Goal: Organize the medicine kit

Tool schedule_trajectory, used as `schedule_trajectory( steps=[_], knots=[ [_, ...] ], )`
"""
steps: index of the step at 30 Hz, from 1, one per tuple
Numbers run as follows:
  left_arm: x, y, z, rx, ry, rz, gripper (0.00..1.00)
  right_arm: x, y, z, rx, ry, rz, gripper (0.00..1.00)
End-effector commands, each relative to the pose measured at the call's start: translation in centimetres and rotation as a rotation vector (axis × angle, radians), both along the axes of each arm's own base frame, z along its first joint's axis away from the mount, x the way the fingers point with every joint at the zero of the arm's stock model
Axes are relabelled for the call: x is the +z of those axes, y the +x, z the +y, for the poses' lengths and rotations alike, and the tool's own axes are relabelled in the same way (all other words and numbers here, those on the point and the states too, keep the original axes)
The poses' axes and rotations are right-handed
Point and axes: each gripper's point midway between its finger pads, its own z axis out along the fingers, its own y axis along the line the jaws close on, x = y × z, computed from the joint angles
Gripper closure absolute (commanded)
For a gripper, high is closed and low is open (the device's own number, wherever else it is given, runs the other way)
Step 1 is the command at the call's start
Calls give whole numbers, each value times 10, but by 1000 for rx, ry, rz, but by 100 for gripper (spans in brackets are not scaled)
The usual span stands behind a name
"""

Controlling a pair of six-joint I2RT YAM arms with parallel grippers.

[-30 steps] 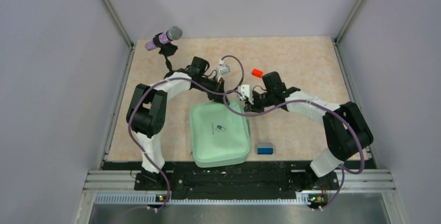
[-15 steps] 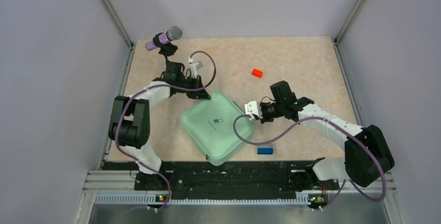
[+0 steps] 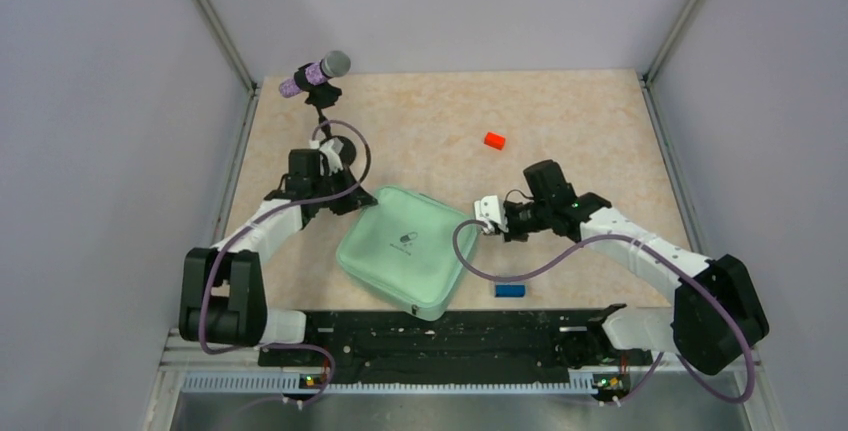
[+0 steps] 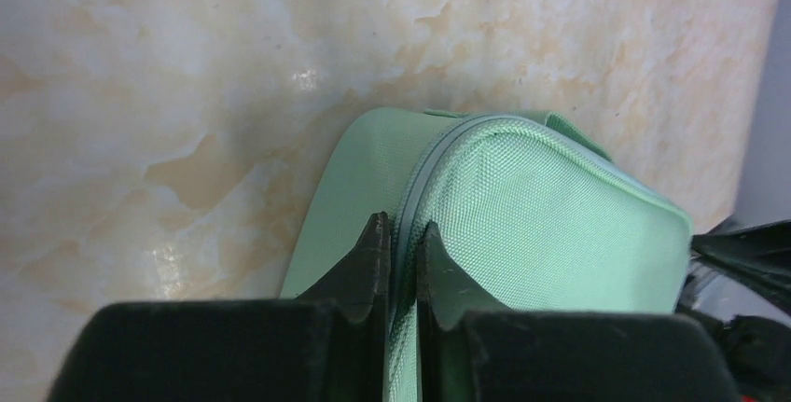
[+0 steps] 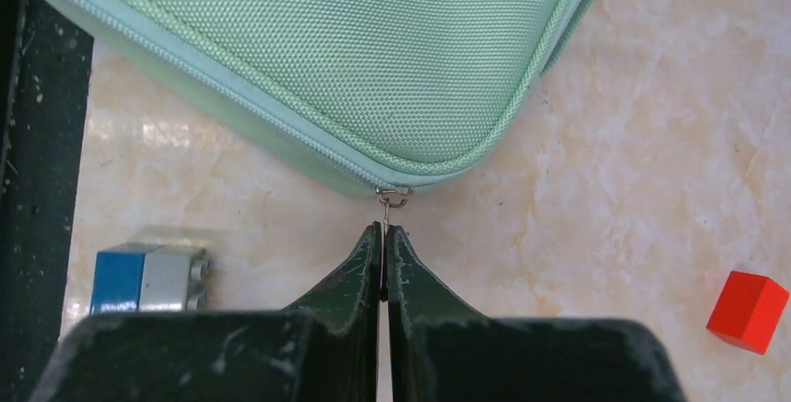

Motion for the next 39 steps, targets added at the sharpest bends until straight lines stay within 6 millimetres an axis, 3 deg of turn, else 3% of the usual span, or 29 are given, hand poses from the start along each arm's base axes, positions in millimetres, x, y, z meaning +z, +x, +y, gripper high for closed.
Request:
schedule_trajectory(
  steps=[1, 2, 4, 6, 9, 13, 16, 24, 30, 34, 39],
  knots=[
    [0, 28, 63, 377, -13, -54, 100, -6, -27, 5, -82, 53, 220, 100],
    [6, 28, 56, 354, -57, -86, 98, -5, -23, 8, -98, 65, 221, 100],
    [16, 22, 50, 312, -72, -109, 70, -3, -14, 13, -120, 79, 210, 100],
    [36, 24, 53, 257, -13, -170, 54, -3, -3, 14, -136, 78, 171, 100],
    [68, 25, 50, 108, 98, -298, 48, -7, 8, 13, -137, 59, 121, 100],
    [103, 18, 4, -198, 151, -486, 47, -15, 19, 12, -114, 26, 53, 100],
    [110, 15, -33, -434, 176, -597, 46, -15, 27, 12, -111, 20, 11, 100],
    [79, 10, -113, -899, 70, -563, 46, 5, 42, 12, -100, 30, -108, 100],
    [58, -15, -162, -1108, -66, -471, 46, 11, 42, 11, -81, 12, -123, 100],
    [39, -32, -177, -1185, -98, -396, 48, 11, 42, 11, -75, 5, -131, 100],
    [15, -35, -187, -1197, -72, -331, 58, 12, 42, 12, -69, 14, -137, 100]
  ],
)
